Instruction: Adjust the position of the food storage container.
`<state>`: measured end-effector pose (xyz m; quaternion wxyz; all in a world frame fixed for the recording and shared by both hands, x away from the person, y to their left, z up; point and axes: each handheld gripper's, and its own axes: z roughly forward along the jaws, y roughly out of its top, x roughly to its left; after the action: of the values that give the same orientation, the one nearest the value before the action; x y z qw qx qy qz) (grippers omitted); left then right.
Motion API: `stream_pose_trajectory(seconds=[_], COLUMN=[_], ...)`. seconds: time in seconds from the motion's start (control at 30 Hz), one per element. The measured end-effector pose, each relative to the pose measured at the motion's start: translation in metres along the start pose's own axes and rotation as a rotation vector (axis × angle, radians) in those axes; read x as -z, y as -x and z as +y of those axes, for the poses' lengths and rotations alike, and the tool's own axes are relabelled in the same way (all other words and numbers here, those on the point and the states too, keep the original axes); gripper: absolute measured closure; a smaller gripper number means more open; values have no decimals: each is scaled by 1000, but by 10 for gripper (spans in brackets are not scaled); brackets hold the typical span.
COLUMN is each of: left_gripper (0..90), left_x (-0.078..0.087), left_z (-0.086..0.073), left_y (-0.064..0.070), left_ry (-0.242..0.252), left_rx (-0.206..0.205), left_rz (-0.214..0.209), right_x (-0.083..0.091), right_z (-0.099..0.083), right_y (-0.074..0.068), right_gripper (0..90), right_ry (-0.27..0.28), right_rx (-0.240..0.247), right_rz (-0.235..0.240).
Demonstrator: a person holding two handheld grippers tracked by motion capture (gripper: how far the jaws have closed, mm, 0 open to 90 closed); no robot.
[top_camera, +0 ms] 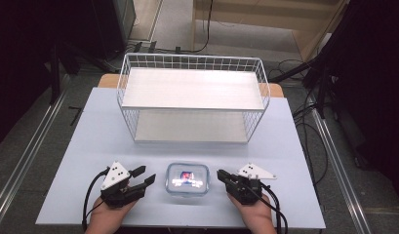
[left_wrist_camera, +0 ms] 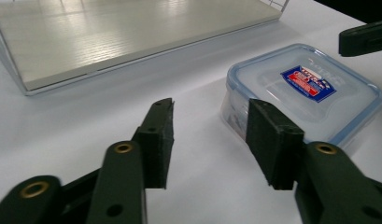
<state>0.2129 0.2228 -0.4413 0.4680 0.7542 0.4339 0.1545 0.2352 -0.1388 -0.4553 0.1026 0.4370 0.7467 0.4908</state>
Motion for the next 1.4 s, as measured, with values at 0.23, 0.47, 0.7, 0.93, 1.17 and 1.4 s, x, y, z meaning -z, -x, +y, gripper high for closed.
stream_pose_trajectory(seconds=[0.23,0.47,0.7,0.93,1.17,1.4], left_gripper=[384,316,309,293,269,270], left_x=[-17,-32,-35,-40,-45,-43], left_z=[3,3,4,3,0,-1], left_y=[11,17,16,15,17,17], left_ry=[-21,-56,-62,-79,-88,-85], left_rx=[80,104,152,171,184,191], left_rz=[-70,-115,-149,-160,-190,-201], right_x=[-2,-16,-22,-31,-35,-33], right_z=[3,3,3,2,2,1], right_y=[-12,-20,-25,-28,-25,-27], right_gripper=[544,390,368,342,256,235], right_ry=[29,-18,-21,-42,-54,-63], right_rx=[-71,-72,-82,-99,-131,-131], right_rz=[33,34,24,23,34,54])
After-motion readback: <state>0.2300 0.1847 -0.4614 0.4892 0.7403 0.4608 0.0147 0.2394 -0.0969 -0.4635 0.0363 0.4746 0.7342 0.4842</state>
